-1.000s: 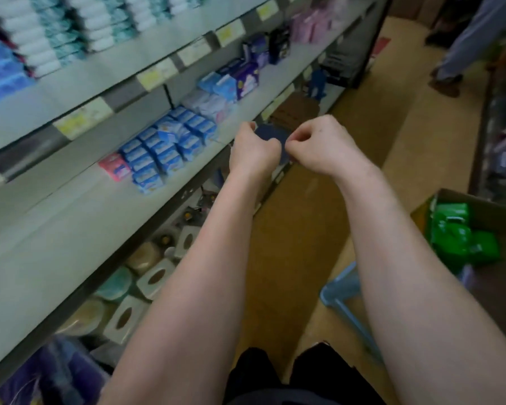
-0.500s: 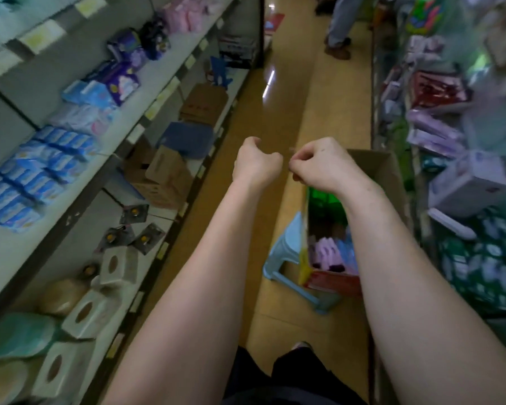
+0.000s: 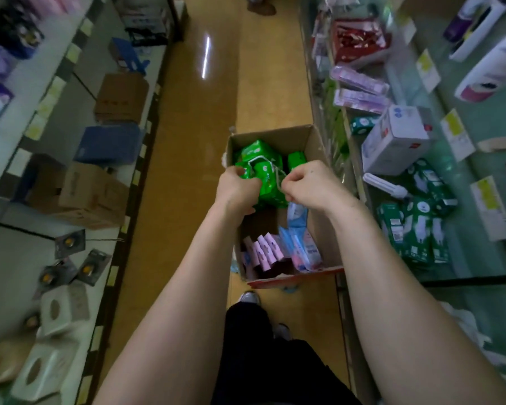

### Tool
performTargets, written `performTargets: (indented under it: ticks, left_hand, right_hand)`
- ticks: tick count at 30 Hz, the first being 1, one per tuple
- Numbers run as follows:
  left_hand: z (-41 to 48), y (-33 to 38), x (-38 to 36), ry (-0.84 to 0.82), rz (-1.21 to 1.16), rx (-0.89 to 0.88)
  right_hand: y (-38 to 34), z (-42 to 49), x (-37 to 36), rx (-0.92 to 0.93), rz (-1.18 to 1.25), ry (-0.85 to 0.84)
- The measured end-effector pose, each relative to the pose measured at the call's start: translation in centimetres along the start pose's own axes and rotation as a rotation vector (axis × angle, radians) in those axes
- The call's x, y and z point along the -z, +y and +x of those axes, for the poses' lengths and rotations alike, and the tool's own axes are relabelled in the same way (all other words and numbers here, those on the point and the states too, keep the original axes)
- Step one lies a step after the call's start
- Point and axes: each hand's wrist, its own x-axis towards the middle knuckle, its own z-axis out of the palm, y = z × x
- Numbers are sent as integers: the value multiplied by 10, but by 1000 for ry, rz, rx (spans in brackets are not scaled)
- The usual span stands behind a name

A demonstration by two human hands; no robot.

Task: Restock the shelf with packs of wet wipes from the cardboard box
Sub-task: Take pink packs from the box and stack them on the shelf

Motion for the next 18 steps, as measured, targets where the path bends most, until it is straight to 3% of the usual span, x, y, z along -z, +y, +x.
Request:
performTargets:
  ticks: [8,18]
  left_hand:
    - [69,-36,-35,-182,25,271]
    - [132,-84,-75,-236,74,378]
  right_hand:
    - [67,48,-31,-297,91,-78]
    - [144,65,-88,-676,194,-153]
